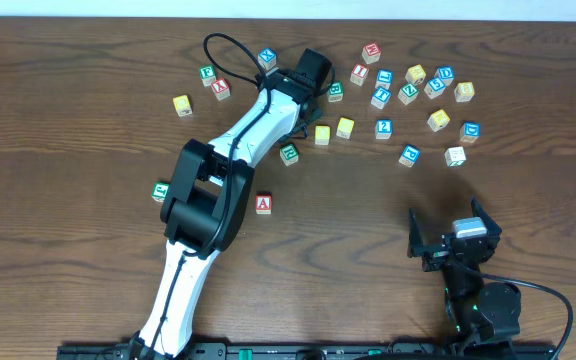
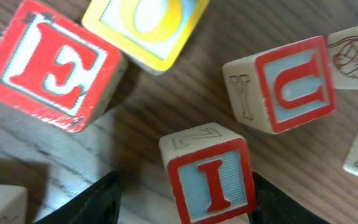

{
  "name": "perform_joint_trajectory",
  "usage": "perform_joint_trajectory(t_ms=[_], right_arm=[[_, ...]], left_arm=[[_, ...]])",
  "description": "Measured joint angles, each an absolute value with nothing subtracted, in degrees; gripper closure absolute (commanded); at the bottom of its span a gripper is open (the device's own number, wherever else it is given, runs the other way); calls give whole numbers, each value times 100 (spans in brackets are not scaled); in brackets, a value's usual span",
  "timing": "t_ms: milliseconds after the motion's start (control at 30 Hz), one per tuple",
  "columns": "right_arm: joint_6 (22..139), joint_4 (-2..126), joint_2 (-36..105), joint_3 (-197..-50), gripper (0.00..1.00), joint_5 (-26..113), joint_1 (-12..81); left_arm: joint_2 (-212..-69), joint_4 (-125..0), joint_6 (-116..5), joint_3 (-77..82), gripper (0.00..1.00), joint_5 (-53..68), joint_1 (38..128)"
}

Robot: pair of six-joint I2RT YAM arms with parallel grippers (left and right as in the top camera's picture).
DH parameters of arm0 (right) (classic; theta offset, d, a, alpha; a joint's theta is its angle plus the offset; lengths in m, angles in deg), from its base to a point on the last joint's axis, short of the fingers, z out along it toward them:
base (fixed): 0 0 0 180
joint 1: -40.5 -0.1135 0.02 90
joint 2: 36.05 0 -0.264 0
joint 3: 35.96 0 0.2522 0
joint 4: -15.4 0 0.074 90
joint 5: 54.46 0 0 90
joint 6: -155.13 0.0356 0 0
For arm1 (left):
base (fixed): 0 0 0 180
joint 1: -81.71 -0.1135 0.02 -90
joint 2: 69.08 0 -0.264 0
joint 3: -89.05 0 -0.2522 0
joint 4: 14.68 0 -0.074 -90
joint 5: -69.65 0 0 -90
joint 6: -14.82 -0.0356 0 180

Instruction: Spell out AI2

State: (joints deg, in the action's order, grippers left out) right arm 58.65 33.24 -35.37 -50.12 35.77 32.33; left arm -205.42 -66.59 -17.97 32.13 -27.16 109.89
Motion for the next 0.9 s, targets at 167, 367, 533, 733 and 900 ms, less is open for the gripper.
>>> perform_joint_trajectory(t_ms=[167,367,533,733,900], right_arm=[[5865,3324,-3537,-5012,1,3577,3233],[5865,3324,-3537,-5012,1,3577,3235],[5865,3324,-3537,-5012,1,3577,3233],[5865,3324,-3537,-5012,1,3577,3233],[5865,3324,-3537,-5012,1,3577,3233]], left_arm=[[-20542,-6771,-1797,3215,38,-2788,10989],[-20542,-6880,-1801,3224,43,-2819,10989],[-20542,-6928,-1895,3224,38,-2823,10989],[-20542,-6941,-2345,3224,35,-2823,10987],[-20542,-7009,-2763,3224,36,-2823,10937]])
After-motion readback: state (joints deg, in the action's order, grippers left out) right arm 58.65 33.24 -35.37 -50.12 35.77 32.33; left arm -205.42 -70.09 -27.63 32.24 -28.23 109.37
